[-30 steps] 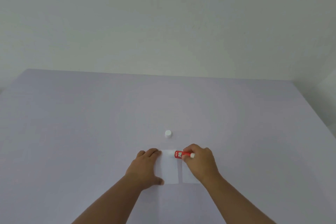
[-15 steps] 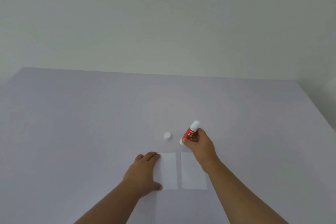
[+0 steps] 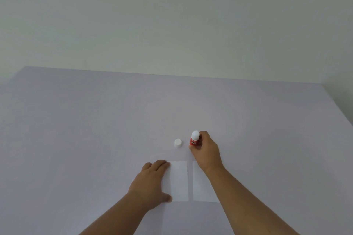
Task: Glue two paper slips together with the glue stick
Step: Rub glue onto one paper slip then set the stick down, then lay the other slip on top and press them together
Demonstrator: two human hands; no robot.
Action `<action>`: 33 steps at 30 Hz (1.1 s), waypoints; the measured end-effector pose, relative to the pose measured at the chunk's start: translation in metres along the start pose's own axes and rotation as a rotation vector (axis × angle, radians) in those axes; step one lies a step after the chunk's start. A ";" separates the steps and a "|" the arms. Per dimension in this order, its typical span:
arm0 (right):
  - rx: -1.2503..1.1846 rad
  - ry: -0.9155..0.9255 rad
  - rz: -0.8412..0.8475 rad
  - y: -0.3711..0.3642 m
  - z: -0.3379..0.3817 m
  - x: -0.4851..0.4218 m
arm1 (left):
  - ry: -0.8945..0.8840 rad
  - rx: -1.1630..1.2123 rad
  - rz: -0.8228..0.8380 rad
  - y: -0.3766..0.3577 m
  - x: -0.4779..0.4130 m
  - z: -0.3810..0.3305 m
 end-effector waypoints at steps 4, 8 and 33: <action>-0.023 -0.010 0.014 0.000 0.001 0.003 | -0.002 0.008 -0.001 0.001 0.000 0.000; -0.034 -0.021 0.035 0.000 0.002 0.006 | -0.004 0.005 0.001 0.001 0.000 0.000; 0.111 -0.291 0.197 -0.023 -0.010 0.103 | -0.054 -0.057 0.017 0.004 0.004 0.003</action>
Point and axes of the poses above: each hand's wrist, its own x-axis away from the middle knuckle, its own y-axis out of the back of the hand, z = x × y, the point moved 3 cm from there along -x, towards the middle knuckle, and after that the axes turned 8 degrees about z, right-handed, at the moved point
